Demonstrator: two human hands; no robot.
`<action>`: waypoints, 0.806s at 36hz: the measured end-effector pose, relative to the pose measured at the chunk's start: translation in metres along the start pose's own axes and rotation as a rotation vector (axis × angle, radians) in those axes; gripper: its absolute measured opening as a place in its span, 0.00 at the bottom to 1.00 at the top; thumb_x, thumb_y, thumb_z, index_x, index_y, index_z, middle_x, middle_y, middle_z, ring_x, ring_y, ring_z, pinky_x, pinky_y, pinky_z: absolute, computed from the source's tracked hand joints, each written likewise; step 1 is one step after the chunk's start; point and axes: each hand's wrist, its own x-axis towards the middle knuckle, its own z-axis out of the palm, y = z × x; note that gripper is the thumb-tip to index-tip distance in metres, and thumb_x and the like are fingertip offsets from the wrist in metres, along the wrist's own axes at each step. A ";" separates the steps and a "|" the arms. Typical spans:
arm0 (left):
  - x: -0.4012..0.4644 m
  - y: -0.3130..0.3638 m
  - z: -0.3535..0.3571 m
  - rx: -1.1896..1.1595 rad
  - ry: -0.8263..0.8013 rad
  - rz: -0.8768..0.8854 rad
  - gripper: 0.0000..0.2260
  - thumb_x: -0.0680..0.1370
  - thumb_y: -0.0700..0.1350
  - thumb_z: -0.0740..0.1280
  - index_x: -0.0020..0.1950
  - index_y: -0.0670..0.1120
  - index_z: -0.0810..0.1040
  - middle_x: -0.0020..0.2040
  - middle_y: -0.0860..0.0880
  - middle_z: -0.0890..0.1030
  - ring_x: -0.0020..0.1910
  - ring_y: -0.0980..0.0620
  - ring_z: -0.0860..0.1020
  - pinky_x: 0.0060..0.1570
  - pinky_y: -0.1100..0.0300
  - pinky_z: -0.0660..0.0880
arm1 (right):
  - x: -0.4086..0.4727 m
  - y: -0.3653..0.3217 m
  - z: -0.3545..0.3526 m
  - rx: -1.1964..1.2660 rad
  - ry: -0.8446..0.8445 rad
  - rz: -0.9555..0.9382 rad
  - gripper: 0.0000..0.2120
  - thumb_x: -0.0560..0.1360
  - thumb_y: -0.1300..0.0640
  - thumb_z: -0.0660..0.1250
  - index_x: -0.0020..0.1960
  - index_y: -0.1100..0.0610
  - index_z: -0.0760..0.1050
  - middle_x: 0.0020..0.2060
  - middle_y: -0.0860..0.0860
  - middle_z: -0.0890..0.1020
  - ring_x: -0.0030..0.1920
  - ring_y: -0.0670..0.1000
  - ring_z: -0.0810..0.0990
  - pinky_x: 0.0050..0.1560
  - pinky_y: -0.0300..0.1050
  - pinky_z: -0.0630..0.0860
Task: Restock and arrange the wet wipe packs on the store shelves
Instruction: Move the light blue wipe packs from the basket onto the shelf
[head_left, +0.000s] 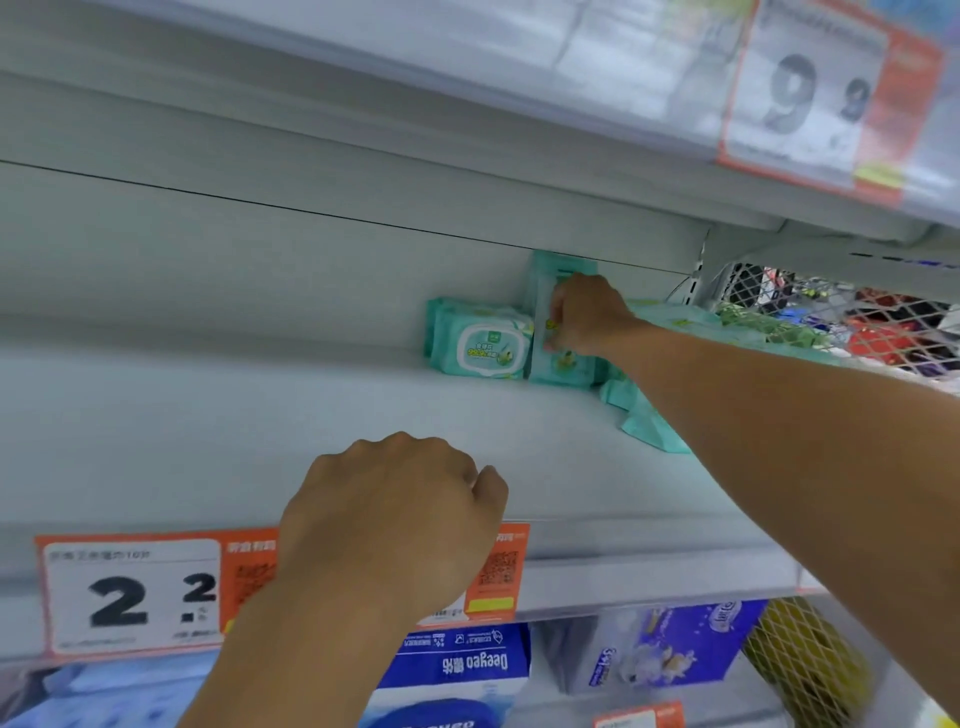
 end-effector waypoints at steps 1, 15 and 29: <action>0.000 0.000 0.000 -0.003 -0.006 -0.002 0.22 0.81 0.60 0.46 0.44 0.52 0.75 0.41 0.53 0.78 0.38 0.55 0.72 0.41 0.56 0.66 | -0.002 -0.001 0.001 -0.004 -0.020 -0.004 0.19 0.65 0.57 0.81 0.52 0.60 0.78 0.49 0.55 0.81 0.50 0.56 0.81 0.52 0.48 0.80; -0.010 0.010 -0.001 -0.086 0.207 -0.020 0.19 0.81 0.57 0.52 0.45 0.51 0.80 0.39 0.51 0.76 0.40 0.46 0.73 0.42 0.55 0.66 | -0.089 -0.003 -0.036 0.003 -0.044 -0.134 0.25 0.79 0.58 0.66 0.75 0.56 0.67 0.73 0.57 0.69 0.72 0.57 0.68 0.68 0.41 0.63; -0.166 0.042 0.167 0.113 -0.807 0.427 0.16 0.76 0.54 0.69 0.57 0.44 0.81 0.55 0.45 0.82 0.53 0.43 0.79 0.54 0.51 0.77 | -0.489 -0.024 0.171 0.929 -0.390 0.661 0.09 0.71 0.52 0.74 0.39 0.55 0.77 0.39 0.58 0.84 0.43 0.56 0.83 0.44 0.59 0.83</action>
